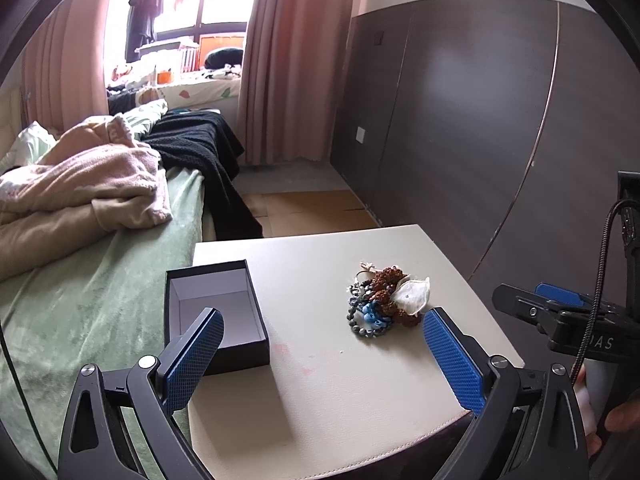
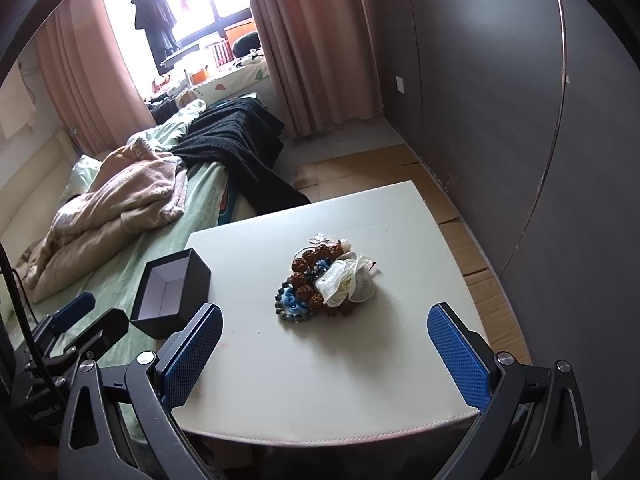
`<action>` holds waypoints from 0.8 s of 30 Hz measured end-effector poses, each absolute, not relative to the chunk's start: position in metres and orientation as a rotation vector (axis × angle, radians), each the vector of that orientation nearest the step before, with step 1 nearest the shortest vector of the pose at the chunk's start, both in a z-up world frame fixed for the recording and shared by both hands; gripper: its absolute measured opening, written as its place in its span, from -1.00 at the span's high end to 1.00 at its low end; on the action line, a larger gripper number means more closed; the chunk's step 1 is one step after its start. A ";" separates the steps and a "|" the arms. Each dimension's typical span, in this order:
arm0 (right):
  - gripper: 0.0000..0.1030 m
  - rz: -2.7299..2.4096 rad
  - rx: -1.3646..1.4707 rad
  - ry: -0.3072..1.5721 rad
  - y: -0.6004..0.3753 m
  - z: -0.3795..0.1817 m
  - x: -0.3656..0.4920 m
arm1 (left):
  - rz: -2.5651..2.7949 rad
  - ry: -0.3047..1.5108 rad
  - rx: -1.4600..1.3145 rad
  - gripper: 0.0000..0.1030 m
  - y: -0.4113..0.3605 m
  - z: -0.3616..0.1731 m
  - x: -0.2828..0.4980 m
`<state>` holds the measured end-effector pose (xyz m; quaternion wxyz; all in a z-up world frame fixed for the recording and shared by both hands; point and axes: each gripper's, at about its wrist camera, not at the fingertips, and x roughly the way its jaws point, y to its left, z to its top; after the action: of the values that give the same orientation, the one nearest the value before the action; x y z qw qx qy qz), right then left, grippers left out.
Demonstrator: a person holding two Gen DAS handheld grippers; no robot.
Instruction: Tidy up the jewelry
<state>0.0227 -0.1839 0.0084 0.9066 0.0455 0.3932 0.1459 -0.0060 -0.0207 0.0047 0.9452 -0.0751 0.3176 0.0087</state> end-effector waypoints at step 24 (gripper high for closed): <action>-1.00 0.296 0.066 0.807 -0.182 0.010 0.021 | 0.025 0.658 -0.163 -0.95 -0.021 0.003 -0.003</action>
<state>0.0214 -0.1823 0.0104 0.9086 0.0322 0.3911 0.1434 -0.0032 -0.0208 0.0031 0.9431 -0.0800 0.3226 0.0120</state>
